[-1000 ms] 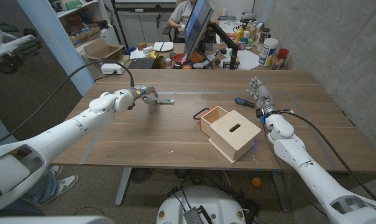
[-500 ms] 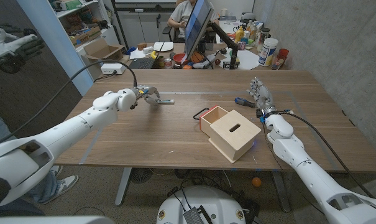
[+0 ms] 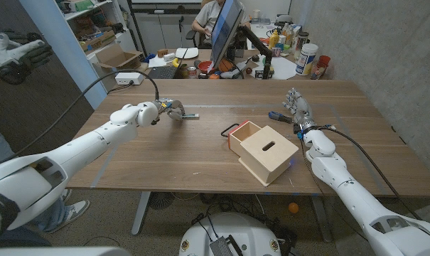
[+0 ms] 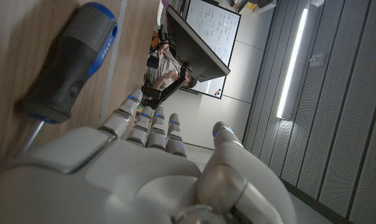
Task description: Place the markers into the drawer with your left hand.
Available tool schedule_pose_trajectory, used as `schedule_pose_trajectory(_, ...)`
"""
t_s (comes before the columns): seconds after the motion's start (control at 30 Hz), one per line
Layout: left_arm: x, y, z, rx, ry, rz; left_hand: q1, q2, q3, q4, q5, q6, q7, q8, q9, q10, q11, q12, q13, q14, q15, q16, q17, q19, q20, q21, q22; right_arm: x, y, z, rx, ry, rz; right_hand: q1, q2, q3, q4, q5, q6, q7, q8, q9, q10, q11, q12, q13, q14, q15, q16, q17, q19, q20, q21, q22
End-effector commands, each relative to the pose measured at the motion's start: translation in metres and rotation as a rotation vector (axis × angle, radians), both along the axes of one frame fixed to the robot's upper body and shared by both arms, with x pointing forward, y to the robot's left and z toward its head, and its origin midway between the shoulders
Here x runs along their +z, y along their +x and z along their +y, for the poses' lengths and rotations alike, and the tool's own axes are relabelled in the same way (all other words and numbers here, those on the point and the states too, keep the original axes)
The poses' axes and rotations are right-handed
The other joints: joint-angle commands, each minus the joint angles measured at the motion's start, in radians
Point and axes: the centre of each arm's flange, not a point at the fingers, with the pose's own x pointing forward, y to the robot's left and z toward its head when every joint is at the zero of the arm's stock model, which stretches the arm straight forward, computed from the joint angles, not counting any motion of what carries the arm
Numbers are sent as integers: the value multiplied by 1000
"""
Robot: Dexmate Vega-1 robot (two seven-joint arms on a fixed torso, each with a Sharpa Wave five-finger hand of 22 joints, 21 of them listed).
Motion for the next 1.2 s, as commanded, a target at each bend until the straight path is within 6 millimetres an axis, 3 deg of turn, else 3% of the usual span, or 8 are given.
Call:
schedule_pose_trajectory(0.03,-5,2,-4,8,-6,1,4,10,-6,-3,2,13,2,1,2,5,1,4,2,2,-4,6,3,5,6,3,2,1,0,-7,-4,6,-4,-11,-2,6,-5,5,4,-4,-3,2,6,-3,-5,4,10,2,-1,2,0,5,3,2)
schedule_pose_trajectory(0.27,-14,1,-7,23,-24,-32,25,24,-5,-11,0,89,20,19,3,38,-12,13,2,24,-16,11,3,26,15,10,2,5,-5,-10,-8,0,-15,-12,-2,5,-5,5,4,-3,-3,2,6,-5,-5,4,10,2,-1,2,1,5,3,2)
schedule_pose_trajectory(0.43,-24,0,-9,37,-53,-62,78,41,-2,-22,-2,241,55,47,3,117,-59,32,1,81,-55,18,1,63,14,20,3,3,-5,-10,-3,6,-13,-13,-2,6,-5,5,5,-4,-3,2,7,-4,-5,4,11,1,-1,2,1,6,3,2)
schedule_pose_trajectory(0.53,-28,-2,-9,44,-65,-78,105,52,0,-24,-3,310,56,58,3,155,-91,39,0,104,-81,19,1,77,9,22,4,1,-5,-10,1,9,-12,-13,-2,6,-6,6,5,-5,-3,2,7,-3,-5,4,11,1,-2,2,1,6,3,2)
schedule_pose_trajectory(0.67,-30,-3,-9,51,-76,-81,123,62,-1,-22,-2,366,57,65,3,180,-114,41,0,117,-96,18,1,83,11,23,4,-1,-4,-10,4,14,-12,-13,-2,6,-6,6,4,-6,-3,2,6,-4,-6,4,10,1,-2,2,0,6,3,2)
schedule_pose_trajectory(1.03,-36,-2,-13,75,-53,-91,127,60,-9,-19,-3,351,53,46,4,171,-110,32,0,111,-97,11,0,80,13,20,5,-3,1,-9,19,16,-6,-15,-3,6,-7,6,6,-8,-3,2,7,-3,-6,4,12,3,-2,2,0,6,3,2)
schedule_pose_trajectory(1.2,-38,2,-17,75,-70,-112,141,68,-10,-20,-1,415,58,59,5,194,-118,34,0,123,-105,12,0,84,17,20,5,-4,3,-8,22,20,-4,-16,-4,5,-7,6,5,-8,-3,2,7,-4,-6,4,13,3,-2,3,0,7,3,2)
